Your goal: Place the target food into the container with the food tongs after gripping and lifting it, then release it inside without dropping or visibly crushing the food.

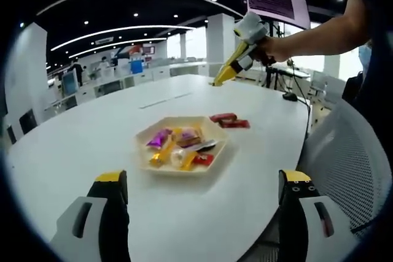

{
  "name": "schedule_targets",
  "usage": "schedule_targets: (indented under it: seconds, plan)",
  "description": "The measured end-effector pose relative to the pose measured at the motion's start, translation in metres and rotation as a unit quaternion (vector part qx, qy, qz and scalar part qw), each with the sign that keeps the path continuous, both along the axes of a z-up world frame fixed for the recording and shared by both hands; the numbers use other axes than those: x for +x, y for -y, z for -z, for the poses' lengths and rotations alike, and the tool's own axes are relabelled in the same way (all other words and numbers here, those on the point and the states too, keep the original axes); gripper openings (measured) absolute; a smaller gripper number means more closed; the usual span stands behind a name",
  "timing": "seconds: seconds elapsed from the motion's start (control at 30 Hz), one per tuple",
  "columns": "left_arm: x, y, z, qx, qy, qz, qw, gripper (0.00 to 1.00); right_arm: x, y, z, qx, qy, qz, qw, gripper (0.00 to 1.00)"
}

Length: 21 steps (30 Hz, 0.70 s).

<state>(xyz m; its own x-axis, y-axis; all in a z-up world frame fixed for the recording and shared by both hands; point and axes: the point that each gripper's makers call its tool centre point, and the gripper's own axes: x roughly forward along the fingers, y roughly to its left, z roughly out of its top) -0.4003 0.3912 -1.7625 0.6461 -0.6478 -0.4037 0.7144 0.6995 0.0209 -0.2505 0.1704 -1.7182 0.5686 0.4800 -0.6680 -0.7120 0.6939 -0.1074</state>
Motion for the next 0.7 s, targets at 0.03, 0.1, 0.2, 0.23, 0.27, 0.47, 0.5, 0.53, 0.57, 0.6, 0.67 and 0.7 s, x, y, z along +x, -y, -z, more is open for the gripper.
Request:
schedule_targets:
  seconds: [0.03, 0.1, 0.2, 0.23, 0.27, 0.47, 0.5, 0.53, 0.57, 0.6, 0.67, 0.7]
  plan:
    - [0.0, 0.0, 0.0, 0.001, 0.0, 0.0, 1.0, 0.99, 0.0, -0.004, 0.0, 0.0, 0.001, -0.003, 1.0, 0.22]
    - [0.0, 0.0, 0.0, 0.0, 0.001, -0.001, 1.0, 0.99, -0.001, -0.009, -0.001, 0.001, 0.001, -0.008, 1.0, 0.22]
    - [0.001, -0.001, 0.0, 0.001, 0.001, -0.002, 1.0, 0.99, -0.001, -0.017, -0.001, 0.002, 0.0, -0.013, 0.9999, 0.22]
    - [0.001, -0.001, 0.0, 0.0, 0.001, -0.002, 1.0, 0.99, -0.001, -0.018, -0.001, 0.003, 0.0, -0.014, 0.9999, 0.22]
    - [0.001, -0.001, 0.0, 0.0, 0.001, -0.003, 1.0, 0.99, -0.001, -0.021, -0.001, 0.004, -0.001, -0.016, 0.9999, 0.22]
    - [0.001, -0.002, -0.001, 0.0, 0.002, -0.006, 1.0, 0.99, -0.004, -0.034, 0.0, 0.005, -0.002, -0.028, 0.9996, 0.22]
    - [0.001, -0.002, -0.001, 0.001, 0.002, -0.006, 1.0, 0.99, -0.004, -0.036, 0.001, 0.005, -0.002, -0.03, 0.9995, 0.22]
    - [0.002, -0.002, -0.001, 0.002, 0.002, -0.006, 1.0, 0.99, -0.005, -0.038, 0.001, 0.007, -0.003, -0.03, 0.9995, 0.22]
    - [0.002, -0.002, -0.001, 0.002, 0.003, -0.006, 1.0, 0.99, -0.005, -0.041, 0.001, 0.008, -0.003, -0.032, 0.9995, 0.22]
    - [0.002, -0.002, -0.001, 0.002, 0.003, -0.006, 1.0, 0.99, -0.006, -0.042, 0.001, 0.008, -0.003, -0.034, 0.9994, 0.22]
    - [0.001, -0.002, -0.001, 0.003, 0.003, -0.005, 1.0, 0.99, -0.008, -0.047, 0.002, 0.006, -0.004, -0.039, 0.9992, 0.22]
    - [0.001, -0.001, -0.001, 0.003, 0.003, -0.004, 1.0, 0.99, -0.01, -0.05, 0.003, 0.004, -0.005, -0.044, 0.999, 0.22]
